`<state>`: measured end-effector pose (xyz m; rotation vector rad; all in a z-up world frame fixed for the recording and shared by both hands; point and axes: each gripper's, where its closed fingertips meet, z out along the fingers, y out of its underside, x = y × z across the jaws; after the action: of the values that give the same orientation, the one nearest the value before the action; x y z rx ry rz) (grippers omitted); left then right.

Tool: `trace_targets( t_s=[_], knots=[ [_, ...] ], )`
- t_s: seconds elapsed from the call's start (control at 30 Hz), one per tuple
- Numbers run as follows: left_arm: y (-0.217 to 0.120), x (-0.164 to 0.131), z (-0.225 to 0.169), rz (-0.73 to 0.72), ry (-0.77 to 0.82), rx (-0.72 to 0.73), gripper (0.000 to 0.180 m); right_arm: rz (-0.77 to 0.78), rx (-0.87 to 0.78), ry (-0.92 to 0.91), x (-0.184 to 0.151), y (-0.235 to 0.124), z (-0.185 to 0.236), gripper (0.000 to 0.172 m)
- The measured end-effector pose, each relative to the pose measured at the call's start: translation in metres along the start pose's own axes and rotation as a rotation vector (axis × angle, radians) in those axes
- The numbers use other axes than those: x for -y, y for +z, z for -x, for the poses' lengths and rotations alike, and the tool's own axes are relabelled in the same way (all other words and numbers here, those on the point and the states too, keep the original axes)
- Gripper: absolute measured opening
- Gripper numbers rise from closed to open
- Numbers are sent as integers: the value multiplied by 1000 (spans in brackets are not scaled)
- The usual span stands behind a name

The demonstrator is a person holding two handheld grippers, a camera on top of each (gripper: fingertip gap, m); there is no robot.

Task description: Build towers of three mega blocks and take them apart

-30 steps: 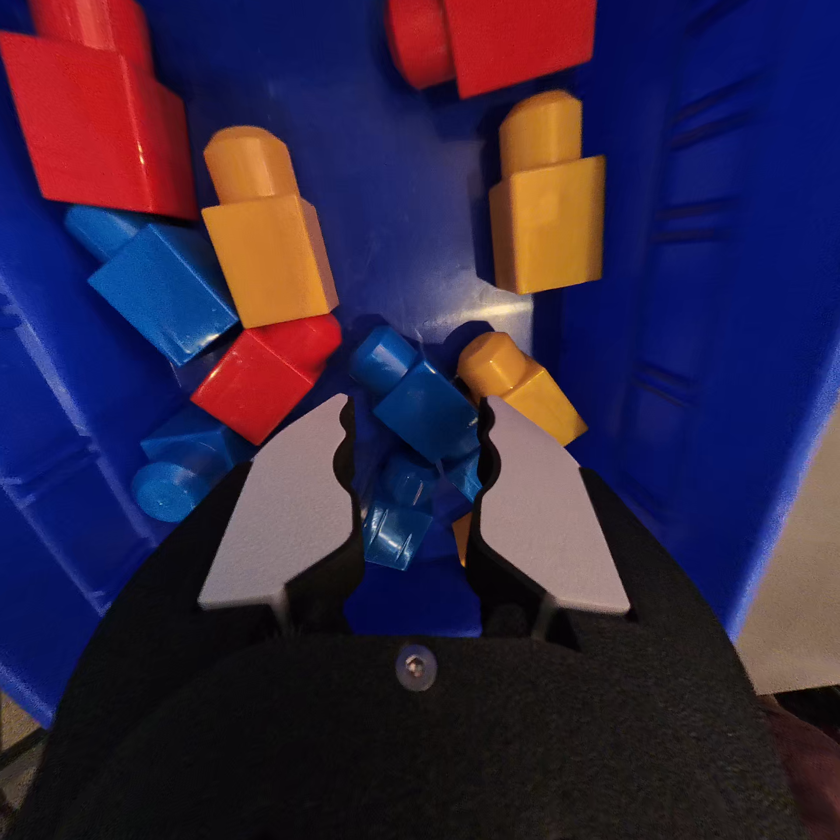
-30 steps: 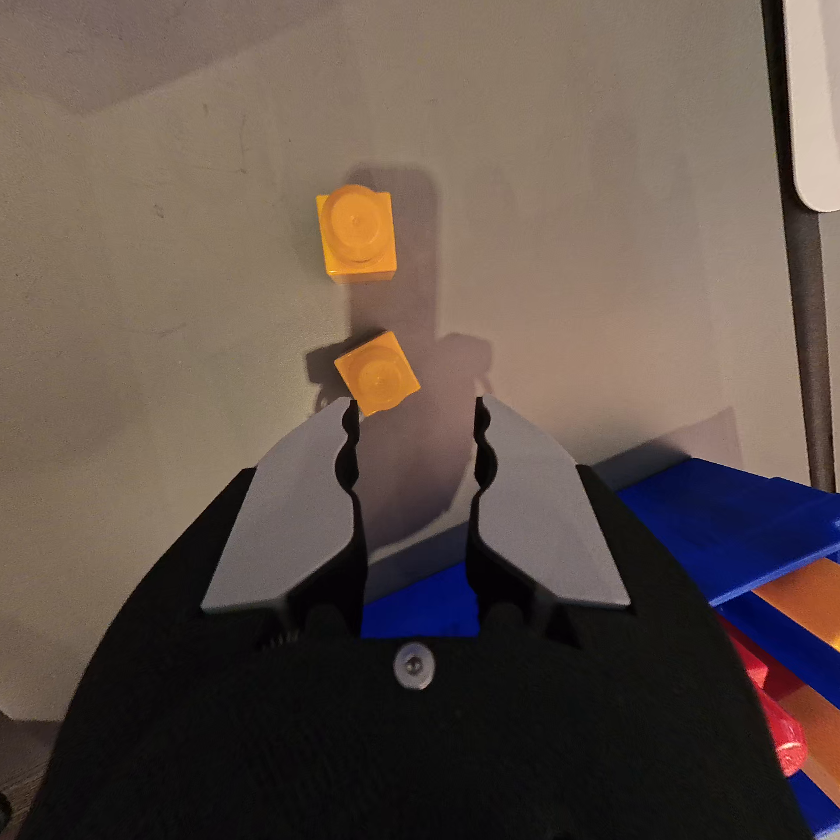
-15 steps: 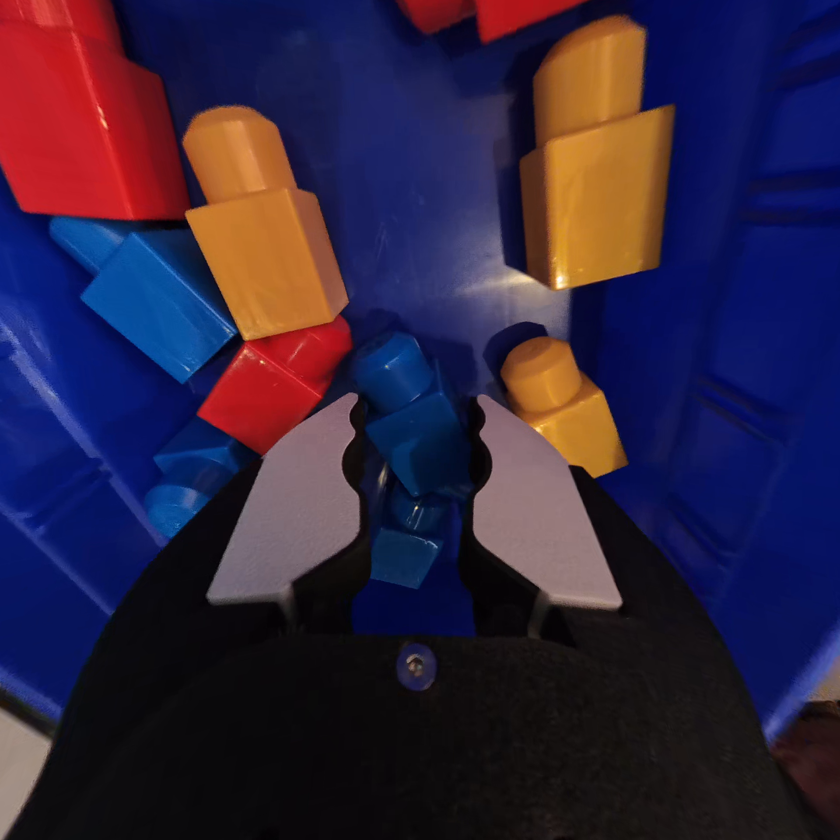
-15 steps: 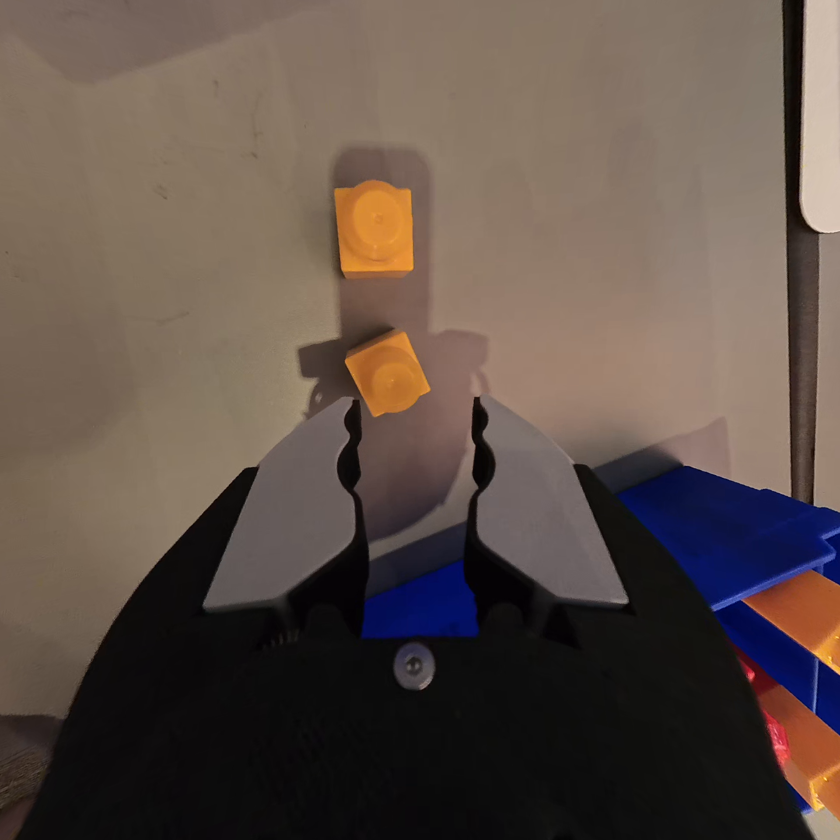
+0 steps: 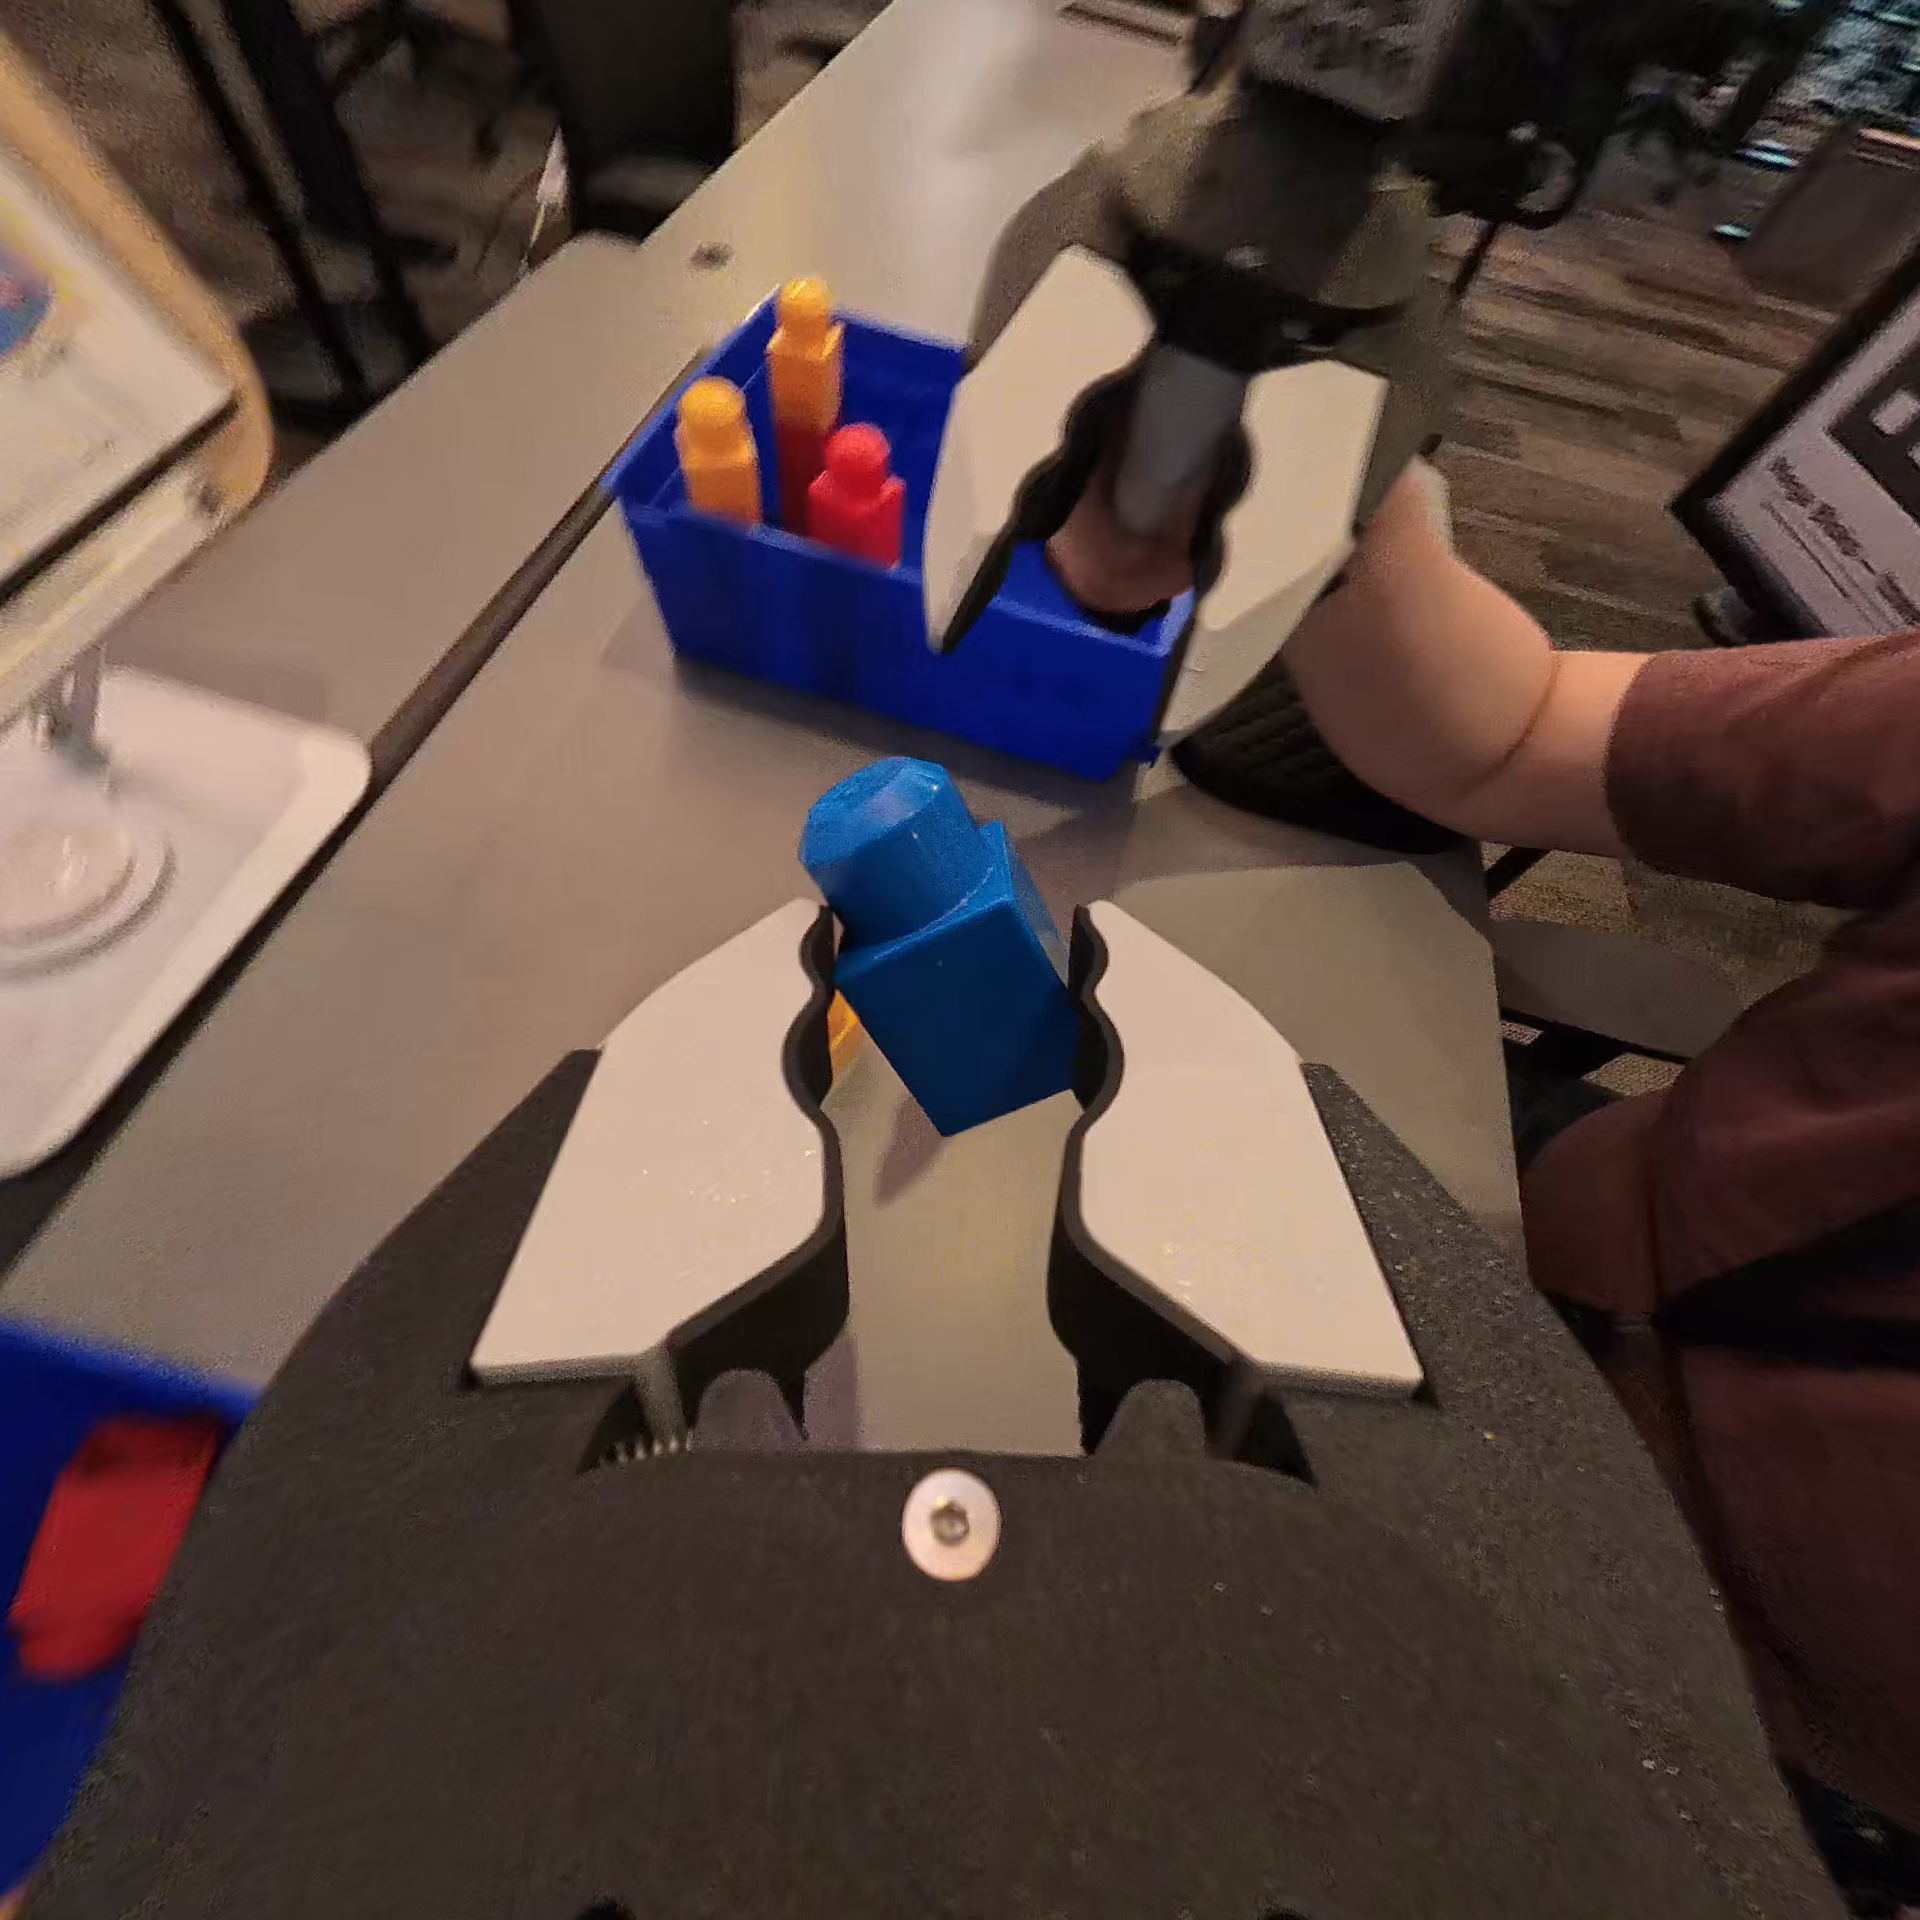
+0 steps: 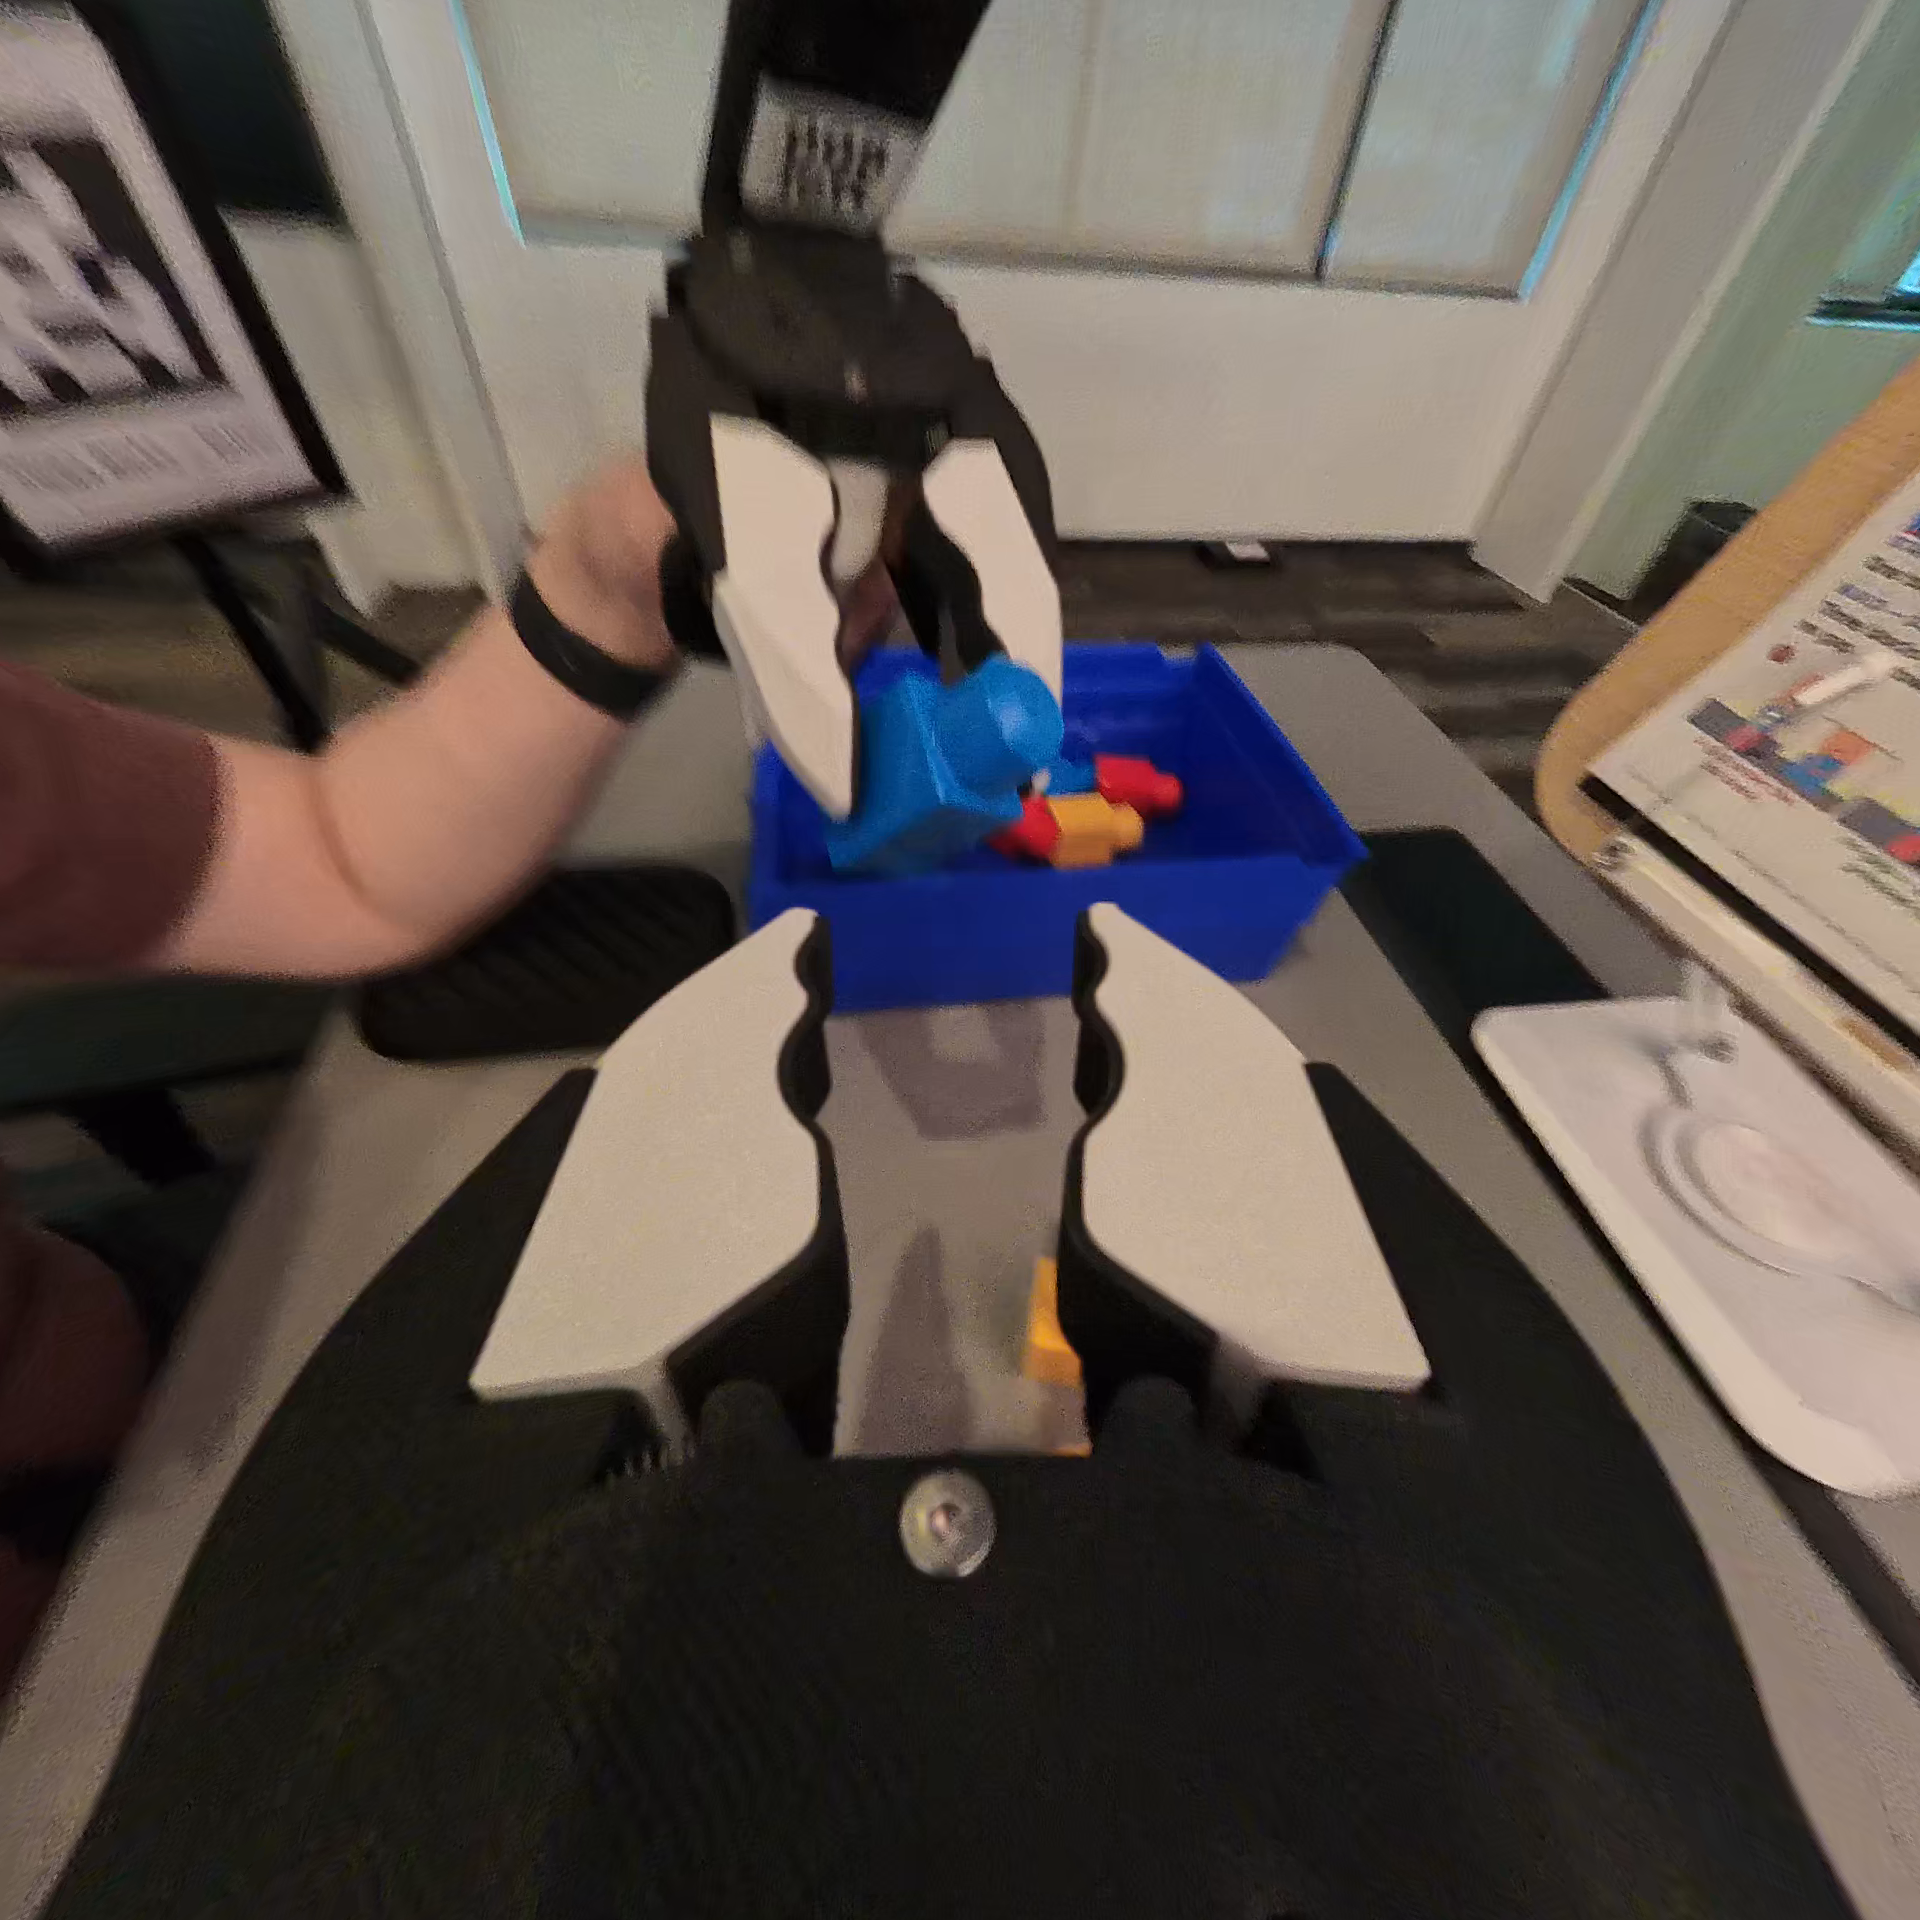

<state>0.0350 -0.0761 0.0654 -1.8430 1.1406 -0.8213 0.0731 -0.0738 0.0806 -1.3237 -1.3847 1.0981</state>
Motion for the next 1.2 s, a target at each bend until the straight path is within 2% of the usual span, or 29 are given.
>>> trace_targets(
  t_s=[0.03,0.13,0.2,0.37,0.43,0.5,0.57,0.7,0.83,0.9,0.97,1.03,1.1,1.2],
  knots=[
    [6,6,-9,-24,28,-29,43,-21,39,51,3,-3,3,39],
    [21,6,-27,-6,12,-128,43,-100,119,168,11,-6,6,39],
    [28,5,-28,3,22,-122,43,-143,163,250,13,-4,6,39],
    [40,2,-36,34,91,-128,43,-104,285,399,-1,10,14,42],
    [40,2,-37,41,129,-115,43,-107,299,426,-2,9,11,30],
    [41,3,-37,38,125,-106,45,-103,290,416,-2,8,10,30],
    [40,4,-19,32,99,-18,69,-93,245,361,-2,6,7,29],
    [32,4,0,-21,59,41,89,-122,137,253,8,-3,-1,29],
    [39,11,-11,-82,25,-64,84,-107,60,108,13,-6,1,29],
    [46,10,-20,-88,3,-128,74,-115,23,47,17,-6,2,29],
    [53,7,-25,-74,0,-173,49,-100,11,27,17,-6,4,29],
    [58,10,-28,-103,-9,-199,41,-83,-11,8,16,-6,3,29],
    [61,12,-29,-126,-2,-203,38,-79,-19,13,15,-7,1,29],
    [65,11,-26,-123,35,-171,43,-58,-19,21,13,-7,1,29]
  ],
)
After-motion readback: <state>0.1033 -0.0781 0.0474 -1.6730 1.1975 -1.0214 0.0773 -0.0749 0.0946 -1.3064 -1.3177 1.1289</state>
